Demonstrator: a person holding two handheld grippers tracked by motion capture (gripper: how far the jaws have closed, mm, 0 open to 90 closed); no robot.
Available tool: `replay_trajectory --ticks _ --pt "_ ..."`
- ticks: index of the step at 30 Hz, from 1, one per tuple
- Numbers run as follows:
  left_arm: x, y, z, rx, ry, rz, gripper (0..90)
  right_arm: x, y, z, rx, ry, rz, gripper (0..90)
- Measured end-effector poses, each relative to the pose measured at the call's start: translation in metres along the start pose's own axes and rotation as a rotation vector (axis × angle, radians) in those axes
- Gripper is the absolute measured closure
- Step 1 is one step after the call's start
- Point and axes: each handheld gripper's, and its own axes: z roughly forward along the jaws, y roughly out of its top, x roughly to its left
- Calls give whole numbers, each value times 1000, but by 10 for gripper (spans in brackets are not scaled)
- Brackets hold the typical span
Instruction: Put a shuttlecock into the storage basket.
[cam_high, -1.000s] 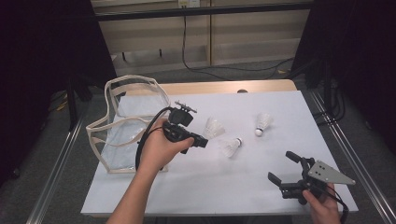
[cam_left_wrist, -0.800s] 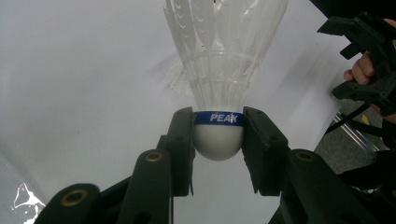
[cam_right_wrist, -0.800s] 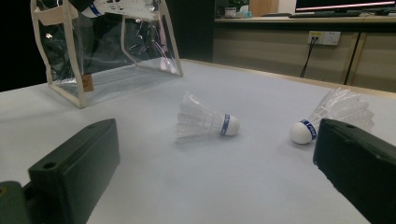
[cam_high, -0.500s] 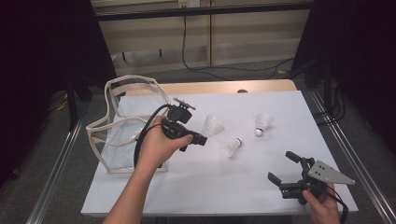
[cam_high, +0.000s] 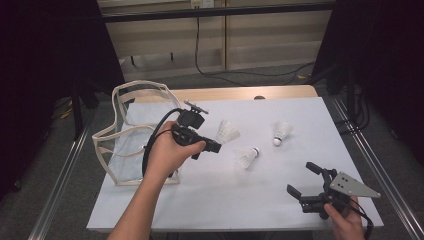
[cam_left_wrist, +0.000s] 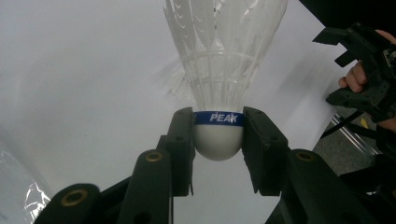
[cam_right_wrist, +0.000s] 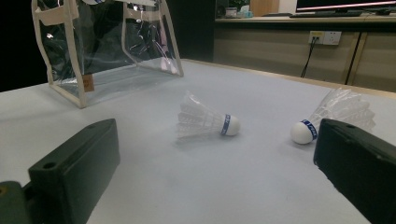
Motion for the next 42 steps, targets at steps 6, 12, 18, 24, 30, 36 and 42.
replay_trajectory --ticks 6,12,18,24,30,36,42 --pt "-1 3 -2 -1 0 2 655 0 0 0 3 0 2 0" --pt "-1 5 -6 -8 -5 -1 655 0 0 0 4 -1 3 0" --pt "-2 8 -10 -9 5 5 655 0 0 0 4 1 2 0" --pt "-2 10 -13 -12 6 4 655 0 0 1 4 0 1 0" --pt "0 11 -15 -17 13 -2 655 0 0 0 5 0 2 0" --pt "2 12 -18 -24 21 1 655 0 0 0 2 0 0 0" --pt "1 14 -20 -28 24 -5 656 0 0 0 0 0 0 0"
